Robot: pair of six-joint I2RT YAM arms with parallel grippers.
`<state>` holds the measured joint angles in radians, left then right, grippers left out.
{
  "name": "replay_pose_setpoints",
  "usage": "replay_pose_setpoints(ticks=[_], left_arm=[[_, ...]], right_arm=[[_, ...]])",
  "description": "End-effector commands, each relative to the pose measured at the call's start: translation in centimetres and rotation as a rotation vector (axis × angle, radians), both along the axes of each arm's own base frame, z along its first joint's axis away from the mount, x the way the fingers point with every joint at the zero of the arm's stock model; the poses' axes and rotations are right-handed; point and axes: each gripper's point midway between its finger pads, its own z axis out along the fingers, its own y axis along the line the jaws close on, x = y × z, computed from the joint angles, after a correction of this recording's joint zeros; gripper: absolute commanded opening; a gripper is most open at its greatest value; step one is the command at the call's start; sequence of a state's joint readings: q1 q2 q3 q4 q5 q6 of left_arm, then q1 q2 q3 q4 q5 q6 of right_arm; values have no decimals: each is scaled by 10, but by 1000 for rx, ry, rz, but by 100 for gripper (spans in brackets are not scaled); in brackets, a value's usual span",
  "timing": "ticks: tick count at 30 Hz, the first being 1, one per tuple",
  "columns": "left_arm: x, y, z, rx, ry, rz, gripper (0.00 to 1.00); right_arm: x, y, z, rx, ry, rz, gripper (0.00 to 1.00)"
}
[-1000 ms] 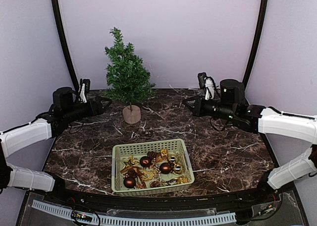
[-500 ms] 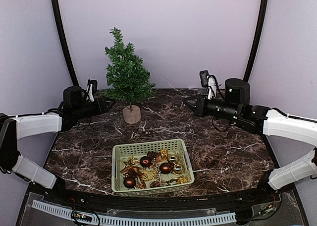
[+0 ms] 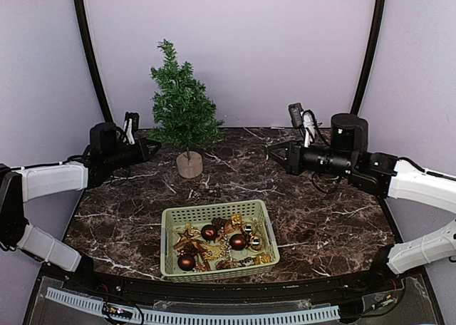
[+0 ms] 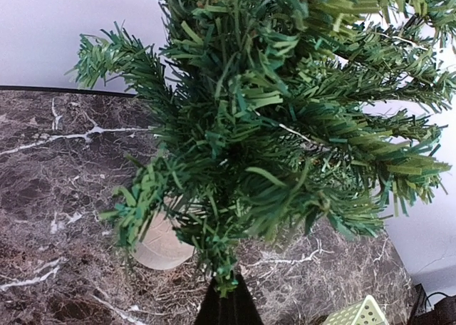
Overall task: Decorate the small christmas tree
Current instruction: Wrap the side of the string light in the gap of the branches.
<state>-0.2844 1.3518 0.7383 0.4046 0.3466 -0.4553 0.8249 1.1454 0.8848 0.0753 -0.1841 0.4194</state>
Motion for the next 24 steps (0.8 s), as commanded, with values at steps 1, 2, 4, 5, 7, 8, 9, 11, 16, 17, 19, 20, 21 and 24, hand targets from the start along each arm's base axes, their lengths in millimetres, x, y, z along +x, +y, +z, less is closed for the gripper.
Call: replay_pose_setpoints(ticks=[1,2,4,5,7,8,9,11,16,17,19,20,21,24], left_arm=[[-13,6,25,28,-48,-2,0],[-16,10,27,36,-54,12,0],[-21,18,24,52,-43,32,0],[-23,26,20,57,-34,50,0],[-22,39,15,53,-21,76,0],[-23,40,14,47,-17,66,0],[-20,45,13,45,-16,73,0],[-16,46,11,39,-13,49,0],[0,43,4,44,-5,-10,0],[5,44,3,54,-9,-16,0],[13,45,4,69,-23,-14,0],[18,46,4,78,-31,-13,0],[20,47,5,83,-35,-9,0],[30,49,6,103,-50,-4,0]], right_arm=[[-25,3,25,10,-40,95,0],[-30,3,26,10,-38,113,0],[-38,4,26,1,-25,141,0],[-43,6,25,-1,-19,159,0],[-46,9,24,-3,-13,173,0],[-45,10,23,-5,-10,170,0],[-43,12,20,-8,-2,159,0],[-37,13,18,-11,2,131,0],[-18,12,24,38,-2,32,0],[-14,12,25,46,0,11,0],[-6,10,26,59,2,-35,0],[-2,9,27,64,1,-57,0],[3,8,28,66,1,-85,0],[14,7,29,65,4,-138,0]])
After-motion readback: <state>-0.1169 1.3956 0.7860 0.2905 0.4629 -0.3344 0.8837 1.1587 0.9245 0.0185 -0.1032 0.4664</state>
